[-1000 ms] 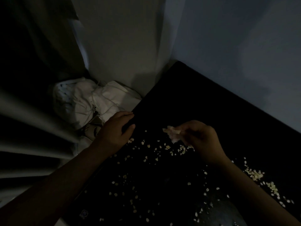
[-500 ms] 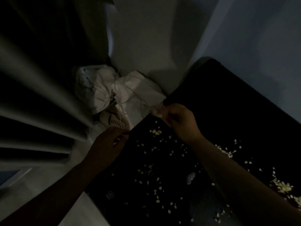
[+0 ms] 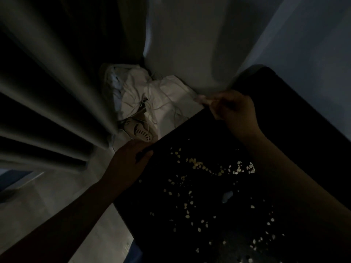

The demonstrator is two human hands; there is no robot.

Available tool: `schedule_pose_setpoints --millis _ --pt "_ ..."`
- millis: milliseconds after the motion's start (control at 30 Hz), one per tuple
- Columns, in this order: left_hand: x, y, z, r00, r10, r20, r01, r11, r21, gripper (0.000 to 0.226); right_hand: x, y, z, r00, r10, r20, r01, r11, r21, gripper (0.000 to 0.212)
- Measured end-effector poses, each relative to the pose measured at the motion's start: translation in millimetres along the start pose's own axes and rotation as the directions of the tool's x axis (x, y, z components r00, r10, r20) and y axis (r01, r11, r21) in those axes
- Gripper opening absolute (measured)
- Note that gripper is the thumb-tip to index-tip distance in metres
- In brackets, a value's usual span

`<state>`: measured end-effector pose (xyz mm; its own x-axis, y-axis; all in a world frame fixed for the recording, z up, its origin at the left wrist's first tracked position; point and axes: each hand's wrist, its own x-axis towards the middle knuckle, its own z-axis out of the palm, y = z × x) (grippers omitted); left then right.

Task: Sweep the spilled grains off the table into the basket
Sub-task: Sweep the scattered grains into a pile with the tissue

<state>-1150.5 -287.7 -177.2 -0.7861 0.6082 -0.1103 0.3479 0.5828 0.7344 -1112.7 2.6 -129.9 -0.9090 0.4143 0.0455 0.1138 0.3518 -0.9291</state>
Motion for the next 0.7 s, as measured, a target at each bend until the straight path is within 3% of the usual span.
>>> schedule_pose_setpoints --millis 100,167,267,333,467,533,633,700 --pt "-3.4 -1.3 0.9 1.000 -0.002 -0.008 0.002 1.000 0.016 0.054 7.9 21.9 19.4 0.993 0.054 0.102 -0.049 0.997 -0.055 0.018" --pt "-4.4 -2.8 1.2 1.000 0.000 -0.009 0.000 1.000 0.014 0.053 -9.3 26.9 34.8 0.988 0.012 0.154 0.008 0.992 -0.126 0.020" --pt "-8.3 -5.3 -0.2 0.999 -0.037 -0.021 0.038 0.999 0.018 0.043 -51.6 24.9 41.6 0.974 -0.094 0.204 0.115 0.989 -0.095 0.015" --pt "-12.7 -7.3 -1.4 0.999 -0.040 -0.019 0.040 0.998 0.053 0.043 -85.7 27.1 36.7 0.962 -0.129 0.239 0.169 0.973 -0.156 0.027" --pt "-20.6 -8.7 -1.8 0.999 -0.040 -0.021 0.042 0.994 0.098 0.052 -130.3 23.4 20.3 0.927 -0.081 0.366 0.149 0.976 -0.162 0.022" --pt "-22.2 -6.7 -0.5 0.998 -0.047 -0.043 0.052 0.992 0.119 0.044 -129.9 3.6 14.1 0.937 -0.075 0.340 0.104 0.992 -0.066 0.024" --pt "-22.8 -3.0 1.8 0.996 -0.048 -0.072 0.058 0.988 0.141 0.038 -104.0 -19.4 17.0 0.963 -0.175 0.203 0.184 0.983 -0.023 0.053" --pt "-22.4 -2.0 1.9 0.996 -0.049 -0.078 0.060 0.987 0.152 0.040 -78.3 -12.2 27.7 0.982 -0.151 0.116 0.157 0.987 -0.038 0.049"
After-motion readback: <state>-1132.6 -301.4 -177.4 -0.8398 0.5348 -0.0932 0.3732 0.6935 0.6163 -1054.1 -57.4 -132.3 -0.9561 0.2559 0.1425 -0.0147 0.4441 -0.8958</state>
